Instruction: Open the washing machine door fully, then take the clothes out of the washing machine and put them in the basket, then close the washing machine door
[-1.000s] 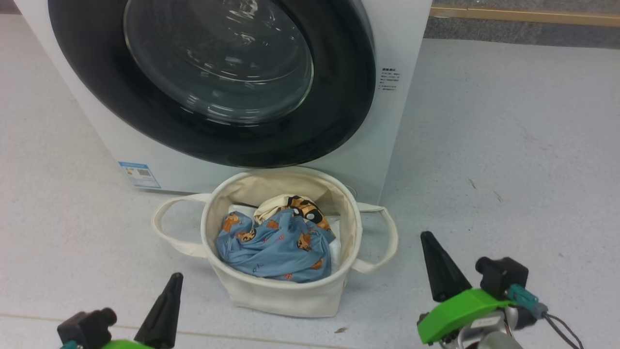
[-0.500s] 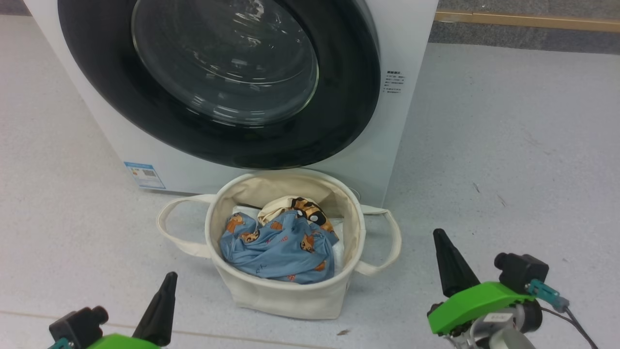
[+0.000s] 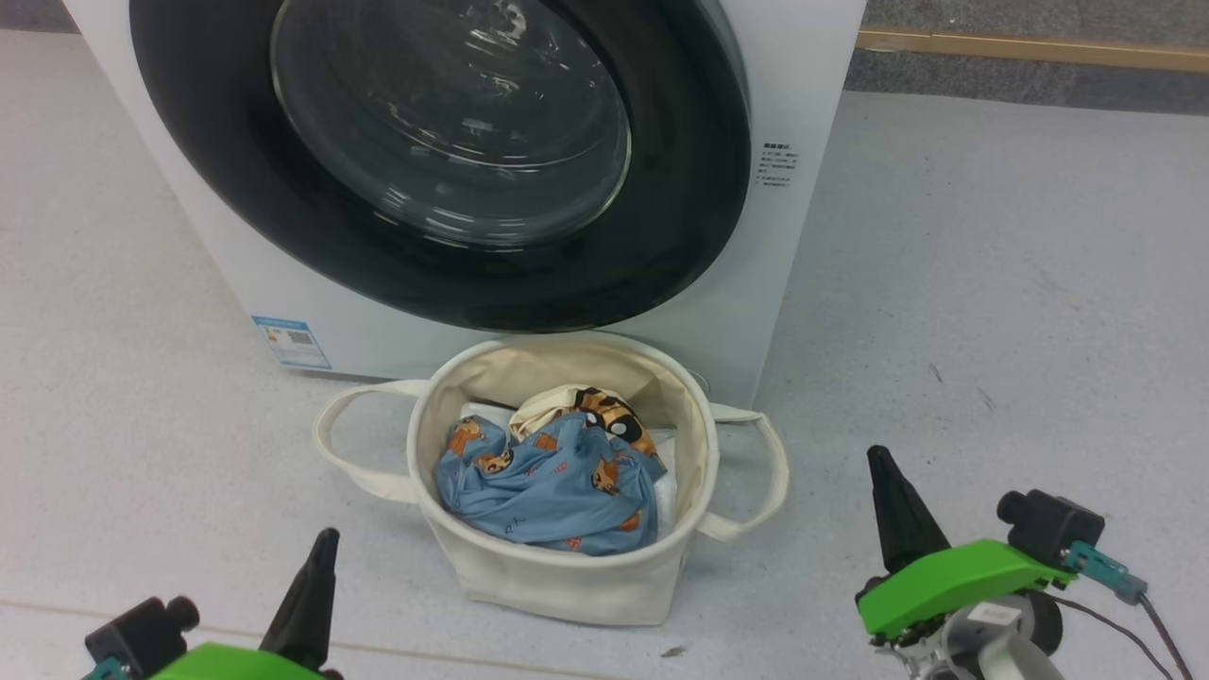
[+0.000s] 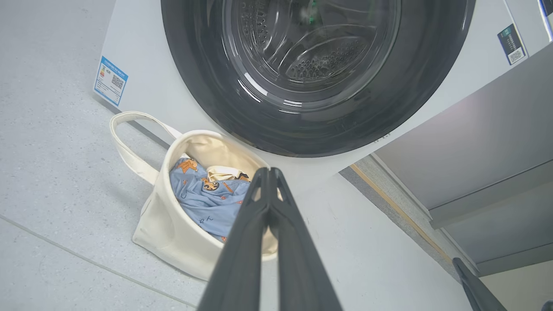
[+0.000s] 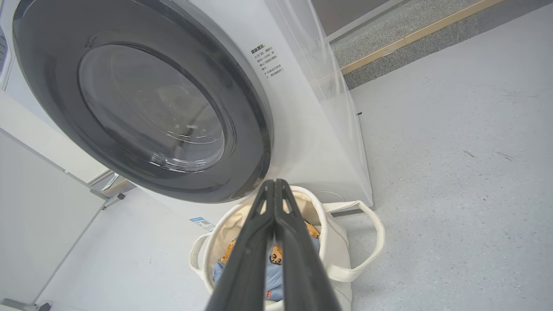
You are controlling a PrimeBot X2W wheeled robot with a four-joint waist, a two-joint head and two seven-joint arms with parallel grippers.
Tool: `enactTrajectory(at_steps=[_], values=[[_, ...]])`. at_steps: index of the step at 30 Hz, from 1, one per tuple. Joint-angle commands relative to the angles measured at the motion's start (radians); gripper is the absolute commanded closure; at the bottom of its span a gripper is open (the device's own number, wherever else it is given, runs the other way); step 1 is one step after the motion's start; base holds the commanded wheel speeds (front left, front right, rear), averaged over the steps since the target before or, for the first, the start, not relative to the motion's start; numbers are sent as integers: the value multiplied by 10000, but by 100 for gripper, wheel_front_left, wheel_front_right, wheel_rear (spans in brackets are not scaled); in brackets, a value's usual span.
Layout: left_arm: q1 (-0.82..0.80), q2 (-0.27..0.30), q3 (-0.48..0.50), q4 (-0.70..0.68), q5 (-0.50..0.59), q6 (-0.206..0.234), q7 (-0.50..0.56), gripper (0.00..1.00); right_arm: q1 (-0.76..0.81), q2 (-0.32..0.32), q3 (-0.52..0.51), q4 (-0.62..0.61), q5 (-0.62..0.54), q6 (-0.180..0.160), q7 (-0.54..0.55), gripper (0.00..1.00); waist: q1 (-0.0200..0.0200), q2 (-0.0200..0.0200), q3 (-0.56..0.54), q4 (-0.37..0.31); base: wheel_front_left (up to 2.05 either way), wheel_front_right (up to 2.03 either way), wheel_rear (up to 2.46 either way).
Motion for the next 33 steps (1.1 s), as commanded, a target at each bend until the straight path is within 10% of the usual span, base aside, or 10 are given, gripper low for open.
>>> enactTrajectory(at_steps=[1, 33], values=[[-417, 74, 370, -215, -193, -129, 74, 100, -248, -107, -75, -327, 306, 0, 58, 100, -1, 0, -8, 14, 0, 0, 0], [-486, -849, 1570, 237, -2063, -582, 831, 100, -57, -129, -963, -337, 3547, -1, 760, 100, -1, 0, -161, 269, 0, 0, 0]])
